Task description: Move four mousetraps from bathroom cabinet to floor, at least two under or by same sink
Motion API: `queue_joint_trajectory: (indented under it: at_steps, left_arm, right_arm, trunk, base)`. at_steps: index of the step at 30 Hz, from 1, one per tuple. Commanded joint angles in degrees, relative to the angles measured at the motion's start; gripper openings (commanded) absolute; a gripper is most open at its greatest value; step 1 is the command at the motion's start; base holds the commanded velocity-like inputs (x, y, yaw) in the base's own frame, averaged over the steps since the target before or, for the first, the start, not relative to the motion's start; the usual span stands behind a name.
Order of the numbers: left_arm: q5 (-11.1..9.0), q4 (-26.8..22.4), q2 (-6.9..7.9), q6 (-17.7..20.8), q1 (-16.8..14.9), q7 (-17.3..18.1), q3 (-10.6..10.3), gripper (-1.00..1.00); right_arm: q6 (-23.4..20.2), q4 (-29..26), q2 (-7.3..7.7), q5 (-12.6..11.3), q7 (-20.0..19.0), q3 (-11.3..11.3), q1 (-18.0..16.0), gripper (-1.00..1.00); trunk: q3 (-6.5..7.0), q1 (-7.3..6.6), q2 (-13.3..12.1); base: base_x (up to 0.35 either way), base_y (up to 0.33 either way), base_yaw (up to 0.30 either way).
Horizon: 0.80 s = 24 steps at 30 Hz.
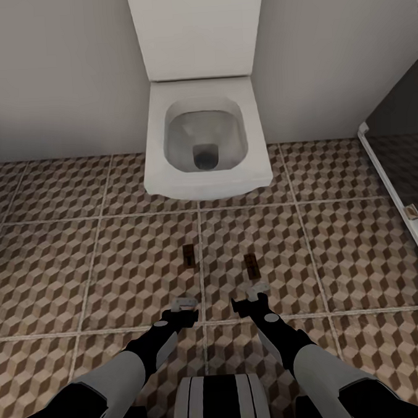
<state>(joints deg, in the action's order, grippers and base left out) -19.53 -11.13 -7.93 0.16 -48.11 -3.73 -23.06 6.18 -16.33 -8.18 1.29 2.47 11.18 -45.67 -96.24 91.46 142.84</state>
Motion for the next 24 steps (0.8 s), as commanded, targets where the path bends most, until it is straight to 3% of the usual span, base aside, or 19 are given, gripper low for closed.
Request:
queue_joint_trajectory:
  at_steps: [1,24]
  left_arm:
    - [-0.5,0.0,0.02,0.0,0.0,-0.3,-0.5,1.0]
    - [-0.5,0.0,0.02,0.1,0.0,-0.3,-0.5,1.0]
  right_arm:
    - [0.1,0.1,0.01,0.1,0.3,0.2,0.0,1.0]
    - [0.1,0.1,0.06,0.2,0.3,0.2,0.0,1.0]
  trunk:
    - [0.16,-0.23,-0.4]
    - [4.29,-5.28,-9.6]
  base:
    - [0.0,0.0,0.0]
    - [0.0,0.0,0.0]
